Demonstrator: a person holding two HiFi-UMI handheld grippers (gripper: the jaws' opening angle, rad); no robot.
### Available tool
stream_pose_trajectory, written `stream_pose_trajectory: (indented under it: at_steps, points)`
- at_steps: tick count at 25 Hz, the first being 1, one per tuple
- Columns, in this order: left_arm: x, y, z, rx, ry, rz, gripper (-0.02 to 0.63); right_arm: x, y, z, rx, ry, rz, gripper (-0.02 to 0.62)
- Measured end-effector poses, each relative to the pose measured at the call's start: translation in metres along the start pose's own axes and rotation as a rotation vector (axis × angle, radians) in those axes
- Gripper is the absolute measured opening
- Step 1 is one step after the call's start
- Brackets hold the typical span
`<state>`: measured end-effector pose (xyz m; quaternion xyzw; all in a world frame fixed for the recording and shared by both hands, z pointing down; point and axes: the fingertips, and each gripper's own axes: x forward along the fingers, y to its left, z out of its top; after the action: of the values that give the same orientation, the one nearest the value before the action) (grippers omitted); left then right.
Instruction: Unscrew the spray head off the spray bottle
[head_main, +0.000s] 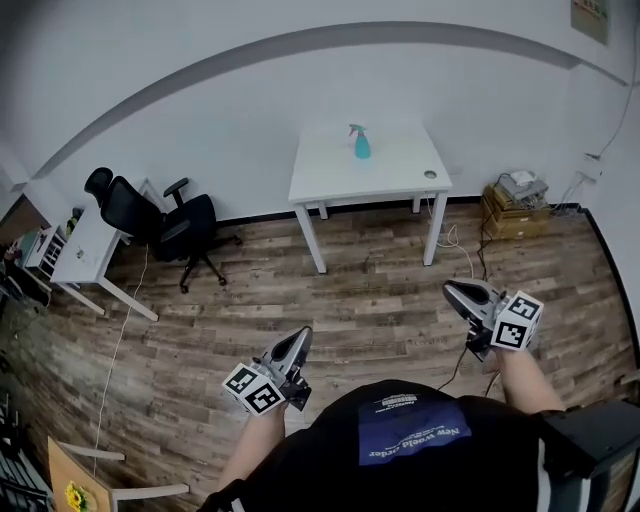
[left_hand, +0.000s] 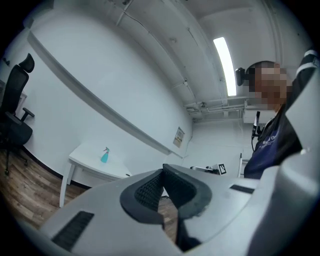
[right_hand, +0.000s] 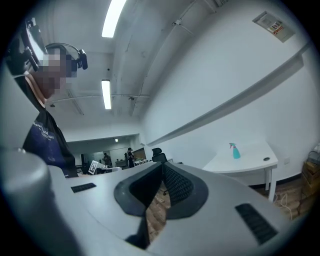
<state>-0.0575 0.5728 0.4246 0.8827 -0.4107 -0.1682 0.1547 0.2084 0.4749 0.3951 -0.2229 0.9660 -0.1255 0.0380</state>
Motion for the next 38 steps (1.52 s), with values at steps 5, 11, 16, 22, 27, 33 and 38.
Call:
stream_pose_trajectory:
  at_steps: [5,11,16,22,27,33,38]
  points:
    - [0.043,0.001,-0.001,0.011,0.007,0.016,-0.005,-0.002,-0.049,0.008,0.016,0.002,0.012,-0.002]
    - [0.06,0.024,0.001,0.003,0.02,0.041,-0.005,0.019,-0.079,0.004,0.034,0.015,0.023,-0.002]
    - [0.068,0.064,0.012,-0.012,0.024,0.013,-0.006,0.054,-0.095,-0.001,0.046,0.024,-0.013,-0.002]
    - [0.065,0.13,0.045,-0.002,0.022,-0.061,-0.005,0.117,-0.085,0.006,-0.001,0.017,-0.053,-0.002]
    - [0.065,0.186,0.083,0.001,0.031,-0.117,-0.006,0.17,-0.085,0.024,-0.015,-0.006,-0.112,-0.002]
    - [0.061,0.237,0.098,-0.012,0.049,-0.148,-0.005,0.216,-0.081,0.018,-0.021,0.014,-0.136,-0.002]
    - [0.078,0.265,0.1,-0.03,0.056,-0.149,-0.006,0.233,-0.104,0.019,-0.014,0.039,-0.159,-0.002]
